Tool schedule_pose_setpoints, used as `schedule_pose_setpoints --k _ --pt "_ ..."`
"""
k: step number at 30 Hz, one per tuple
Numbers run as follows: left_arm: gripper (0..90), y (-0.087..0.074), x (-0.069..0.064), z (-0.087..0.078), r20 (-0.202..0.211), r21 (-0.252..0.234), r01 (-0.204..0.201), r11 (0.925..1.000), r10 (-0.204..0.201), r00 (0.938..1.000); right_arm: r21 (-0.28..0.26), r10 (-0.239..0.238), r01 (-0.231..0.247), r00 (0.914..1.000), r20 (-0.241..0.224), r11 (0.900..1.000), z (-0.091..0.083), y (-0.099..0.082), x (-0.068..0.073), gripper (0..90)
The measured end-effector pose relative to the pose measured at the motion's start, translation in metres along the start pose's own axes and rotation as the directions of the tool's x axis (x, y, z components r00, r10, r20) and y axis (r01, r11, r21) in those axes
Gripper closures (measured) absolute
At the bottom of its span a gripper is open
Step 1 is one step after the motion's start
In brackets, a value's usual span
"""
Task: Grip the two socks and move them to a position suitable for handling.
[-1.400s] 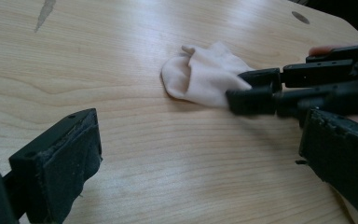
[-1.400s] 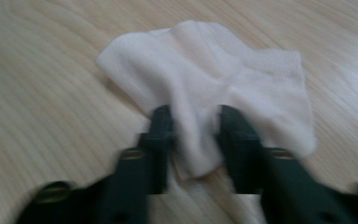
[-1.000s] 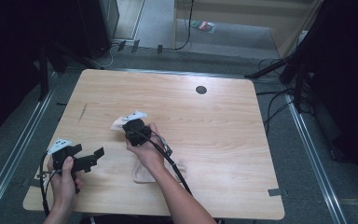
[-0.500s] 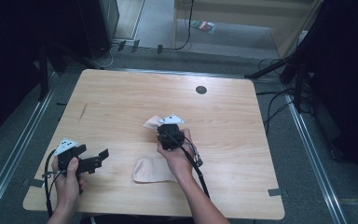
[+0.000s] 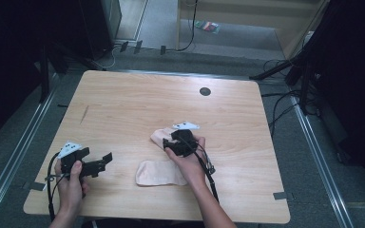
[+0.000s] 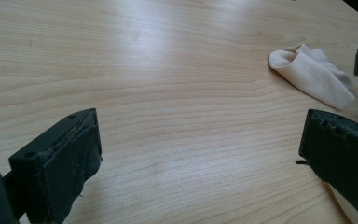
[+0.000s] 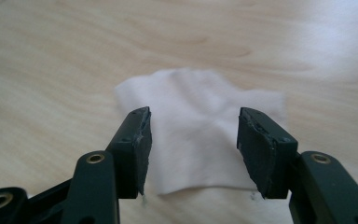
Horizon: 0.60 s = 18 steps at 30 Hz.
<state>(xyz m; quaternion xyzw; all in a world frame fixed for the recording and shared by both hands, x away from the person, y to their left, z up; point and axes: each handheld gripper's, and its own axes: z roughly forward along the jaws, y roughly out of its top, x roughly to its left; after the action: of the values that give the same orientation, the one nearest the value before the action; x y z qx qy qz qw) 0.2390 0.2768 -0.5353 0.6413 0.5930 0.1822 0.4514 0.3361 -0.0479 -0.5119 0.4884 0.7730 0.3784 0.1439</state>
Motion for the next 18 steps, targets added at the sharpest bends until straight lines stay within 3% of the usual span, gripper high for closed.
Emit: schedule_pose_setpoints --k 2,5,9,11,12,15,16,18 --pt "0.0 0.000 -0.001 0.000 -0.001 0.002 -0.001 1.0000 0.001 1.0000 -0.021 0.011 -0.010 0.9999 0.009 0.9997 -0.002 0.005 -0.009 48.9" --pt "0.0 0.000 -0.001 0.000 0.002 0.005 -0.009 0.9999 0.009 1.0000 -0.035 0.008 -0.006 0.9979 0.065 0.9994 0.001 0.011 -0.021 50.5" --pt "0.0 0.000 -0.001 0.000 0.002 0.006 -0.012 0.9999 0.012 0.9999 -0.018 0.048 -0.046 0.9931 0.107 0.9988 0.016 0.020 -0.044 49.9" --pt "0.0 0.000 -0.001 0.001 0.001 0.006 -0.011 0.9999 0.011 0.9999 -0.012 0.051 -0.050 0.9934 0.103 0.9987 0.019 0.021 -0.048 49.6" --pt "0.0 0.000 -0.001 0.001 0.003 0.007 -0.011 0.9999 0.011 0.9999 -0.003 0.042 -0.042 0.9961 0.078 0.9991 0.024 0.021 -0.051 48.6" --pt "0.0 0.000 0.000 0.001 0.006 0.009 -0.009 0.9999 0.009 0.9999 0.009 0.010 -0.011 0.9977 0.067 0.9999 0.027 0.020 -0.049 46.2" --pt "0.0 0.000 0.000 0.002 0.005 0.007 -0.007 0.9999 0.007 1.0000 0.019 -0.022 0.021 0.9987 0.047 0.9996 0.030 0.018 -0.046 43.6" --pt "0.0 0.000 -0.001 0.002 0.004 0.008 -0.009 0.9999 0.009 1.0000 0.025 -0.040 0.039 0.9989 0.024 0.9989 0.031 0.017 -0.041 42.0"
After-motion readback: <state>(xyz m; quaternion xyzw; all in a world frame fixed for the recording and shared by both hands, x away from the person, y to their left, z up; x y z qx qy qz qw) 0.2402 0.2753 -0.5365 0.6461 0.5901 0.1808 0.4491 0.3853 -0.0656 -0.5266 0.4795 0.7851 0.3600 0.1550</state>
